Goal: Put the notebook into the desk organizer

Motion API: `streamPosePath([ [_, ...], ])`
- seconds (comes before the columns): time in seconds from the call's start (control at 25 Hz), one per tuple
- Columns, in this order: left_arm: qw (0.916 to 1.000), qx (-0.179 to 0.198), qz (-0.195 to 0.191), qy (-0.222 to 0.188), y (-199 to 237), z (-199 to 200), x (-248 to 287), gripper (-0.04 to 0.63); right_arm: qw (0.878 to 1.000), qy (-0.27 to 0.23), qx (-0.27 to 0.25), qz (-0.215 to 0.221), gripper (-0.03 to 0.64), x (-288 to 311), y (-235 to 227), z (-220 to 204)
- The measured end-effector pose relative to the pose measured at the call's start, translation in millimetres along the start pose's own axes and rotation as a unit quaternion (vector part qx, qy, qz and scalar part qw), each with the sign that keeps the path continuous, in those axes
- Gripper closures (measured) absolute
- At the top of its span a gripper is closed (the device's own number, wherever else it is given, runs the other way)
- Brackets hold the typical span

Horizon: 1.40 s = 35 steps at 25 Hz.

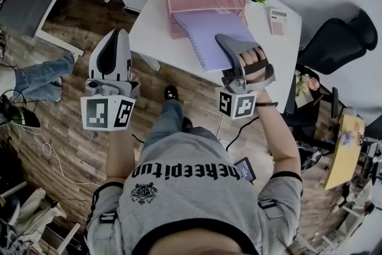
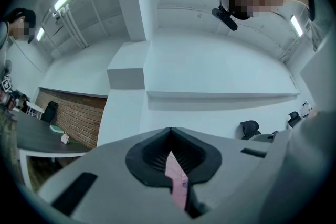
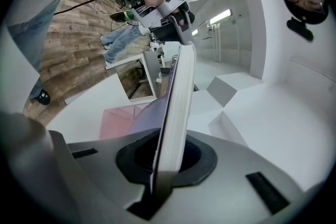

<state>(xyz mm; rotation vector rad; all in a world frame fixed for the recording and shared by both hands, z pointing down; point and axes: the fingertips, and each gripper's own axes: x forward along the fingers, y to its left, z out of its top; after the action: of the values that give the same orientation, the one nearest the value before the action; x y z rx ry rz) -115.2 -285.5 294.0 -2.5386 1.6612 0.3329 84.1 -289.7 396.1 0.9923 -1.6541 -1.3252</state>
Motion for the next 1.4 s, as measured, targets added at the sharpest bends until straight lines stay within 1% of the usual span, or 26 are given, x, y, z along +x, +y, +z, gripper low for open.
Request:
streamPosePath([
  [0.12,1.0,-0.001,-0.002,-0.001,1,1,1,0.592,1.0,0.005,0.004,-0.009,0.584,-3,-13,-3],
  [0.32,1.0,-0.001,-0.007,-0.003,-3,3,2,0.591,1.0,0.0,-0.017,-0.016,0.584,-13,-22,-4],
  [0.6,1.0,0.0,-0.009,-0.004,-6,4,1,0.591,0.995,-0.022,-0.08,-0.05,0.584,-24,-19,-3],
  [0.76,0.9999,0.004,-0.01,-0.004,-10,5,0,0.592,0.992,-0.013,-0.105,-0.061,0.584,-11,-7,-8],
  [1.04,0.9999,0.005,-0.006,-0.006,-11,7,-2,0.591,0.992,0.001,-0.104,-0.066,0.584,1,6,-3],
  [1.28,0.9999,0.005,-0.007,-0.006,-9,7,2,0.592,0.994,0.028,-0.095,-0.04,0.585,17,35,-10],
  [1.4,1.0,0.005,-0.004,-0.004,-7,6,0,0.591,0.995,0.033,-0.085,-0.029,0.585,23,44,-10],
])
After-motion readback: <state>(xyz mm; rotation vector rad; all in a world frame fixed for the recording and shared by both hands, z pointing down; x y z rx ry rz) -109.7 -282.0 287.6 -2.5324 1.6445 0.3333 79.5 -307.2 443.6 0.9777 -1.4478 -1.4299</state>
